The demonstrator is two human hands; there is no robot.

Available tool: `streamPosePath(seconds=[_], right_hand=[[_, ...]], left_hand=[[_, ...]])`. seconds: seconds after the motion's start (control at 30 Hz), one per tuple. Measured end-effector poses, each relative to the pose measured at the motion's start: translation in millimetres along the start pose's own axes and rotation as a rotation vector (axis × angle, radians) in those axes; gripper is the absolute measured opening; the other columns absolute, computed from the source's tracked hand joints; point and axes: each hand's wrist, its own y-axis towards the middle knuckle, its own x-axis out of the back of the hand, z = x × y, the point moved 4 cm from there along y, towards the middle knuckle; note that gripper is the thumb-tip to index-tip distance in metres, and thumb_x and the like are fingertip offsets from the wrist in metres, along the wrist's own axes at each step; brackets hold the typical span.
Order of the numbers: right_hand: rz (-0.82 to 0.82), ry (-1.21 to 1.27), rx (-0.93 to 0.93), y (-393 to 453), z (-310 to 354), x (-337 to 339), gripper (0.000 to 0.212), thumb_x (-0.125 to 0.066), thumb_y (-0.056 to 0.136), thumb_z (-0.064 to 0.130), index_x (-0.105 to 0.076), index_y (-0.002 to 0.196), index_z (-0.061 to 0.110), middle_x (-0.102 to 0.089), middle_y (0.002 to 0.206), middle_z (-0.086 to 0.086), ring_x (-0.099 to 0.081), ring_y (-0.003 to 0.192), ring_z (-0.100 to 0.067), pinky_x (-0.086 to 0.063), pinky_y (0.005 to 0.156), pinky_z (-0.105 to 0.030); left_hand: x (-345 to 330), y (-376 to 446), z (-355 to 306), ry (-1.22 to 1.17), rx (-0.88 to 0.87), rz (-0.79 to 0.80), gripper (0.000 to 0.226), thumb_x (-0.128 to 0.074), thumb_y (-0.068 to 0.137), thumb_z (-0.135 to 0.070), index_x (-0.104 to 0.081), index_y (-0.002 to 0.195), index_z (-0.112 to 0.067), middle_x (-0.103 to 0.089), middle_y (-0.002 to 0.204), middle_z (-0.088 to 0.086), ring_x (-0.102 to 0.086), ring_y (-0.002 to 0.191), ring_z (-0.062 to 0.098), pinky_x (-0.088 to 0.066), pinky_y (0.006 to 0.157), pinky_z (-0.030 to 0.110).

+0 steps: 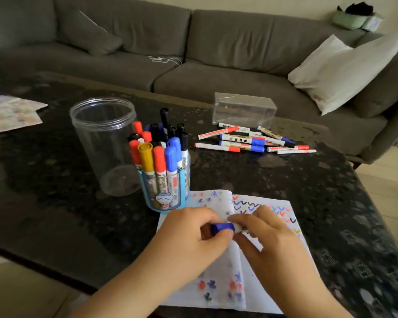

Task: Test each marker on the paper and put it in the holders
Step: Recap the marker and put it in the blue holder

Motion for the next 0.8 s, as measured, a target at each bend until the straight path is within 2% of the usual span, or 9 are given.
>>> streamPosePath(seconds=[0.07,0.13,0.17,0.23,0.3,0.4,0.57,0.7,0.8], right_hand=[[-0.042,0.019,0.014,5,6,-6,0.02,-0.061,0.076,0.031,-0.059,0.096,0.034,-0.054,0.075,0.012,-0.053,0.062,-0.007,-0.047,0.052,-0.019],[-0.124,0.062,-0.006,11,13,-2,0.012,-0.064,0.08,0.027,-0.063,0.092,0.027,-0.05,0.072,0.018,-0.049,0.066,0.0,-0.043,0.059,-0.01],[-0.163,0.087,-0.035,13,15,2,0.01,-0.069,0.081,0.021,-0.066,0.089,0.024,-0.051,0.072,0.02,-0.049,0.068,0.004,-0.041,0.061,-0.006],[-0.215,0.19,-0.142,17,18,11,0.019,-0.074,0.078,0.013,-0.066,0.086,0.029,-0.061,0.077,0.016,-0.056,0.073,0.002,-0.045,0.061,-0.01],[-0.226,0.338,-0.271,19,20,15,0.025,-0.071,0.078,0.014,-0.064,0.084,0.037,-0.066,0.082,0.017,-0.061,0.076,-0.002,-0.049,0.06,-0.017],[-0.21,0.504,-0.4,22,26,19,0.021,-0.063,0.084,0.016,-0.063,0.084,0.037,-0.068,0.076,0.016,-0.063,0.075,0.0,-0.052,0.066,-0.023],[-0.252,0.589,-0.417,33,43,31,0.008,-0.053,0.083,0.03,-0.061,0.085,0.031,-0.068,0.075,0.017,-0.065,0.067,-0.004,-0.05,0.061,-0.023],[-0.246,0.552,-0.308,53,59,39,0.028,-0.049,0.069,0.052,-0.058,0.085,0.03,-0.069,0.077,0.012,-0.066,0.066,-0.01,-0.054,0.064,-0.03],[-0.167,0.449,-0.215,72,71,37,0.015,-0.052,0.077,0.05,-0.054,0.079,0.035,-0.068,0.073,0.011,-0.065,0.067,-0.009,-0.055,0.066,-0.029]], left_hand=[[11,-5,4,-0.046,-0.019,-0.027,0.016,-0.066,0.076,-0.044,-0.069,0.081,-0.028,-0.063,0.072,-0.014,-0.057,0.067,0.0,-0.045,0.059,0.013],[29,-7,14,-0.027,-0.054,-0.17,0.027,-0.065,0.073,-0.055,-0.065,0.087,-0.032,-0.062,0.078,-0.017,-0.057,0.077,0.0,-0.045,0.064,0.011],[39,-7,20,0.057,-0.09,-0.264,0.029,-0.061,0.075,-0.058,-0.062,0.09,-0.033,-0.059,0.081,-0.019,-0.056,0.08,0.001,-0.045,0.063,0.01],[54,-6,31,0.269,-0.124,-0.388,0.03,-0.06,0.08,-0.048,-0.058,0.104,-0.03,-0.049,0.094,-0.021,-0.052,0.083,0.003,-0.04,0.062,0.006],[59,-3,40,0.379,-0.125,-0.388,0.041,-0.063,0.081,-0.034,-0.051,0.12,-0.029,-0.043,0.105,-0.017,-0.048,0.093,0.003,-0.038,0.07,0.006],[58,-3,42,0.445,-0.132,-0.343,0.052,-0.06,0.085,-0.03,-0.038,0.133,-0.033,-0.041,0.117,-0.013,-0.046,0.107,0.006,-0.042,0.079,0.014],[66,-3,41,0.487,-0.009,-0.428,0.042,-0.068,0.076,-0.021,-0.054,0.116,-0.023,-0.052,0.103,-0.005,-0.056,0.091,0.015,-0.038,0.06,0.017],[67,-4,43,0.406,0.038,-0.431,0.036,-0.073,0.071,-0.014,-0.058,0.103,-0.016,-0.056,0.097,0.0,-0.06,0.081,0.02,-0.036,0.055,0.02],[66,-4,42,0.402,0.045,-0.427,0.041,-0.068,0.077,-0.016,-0.056,0.116,-0.017,-0.054,0.104,-0.001,-0.058,0.09,0.02,-0.038,0.062,0.022]])
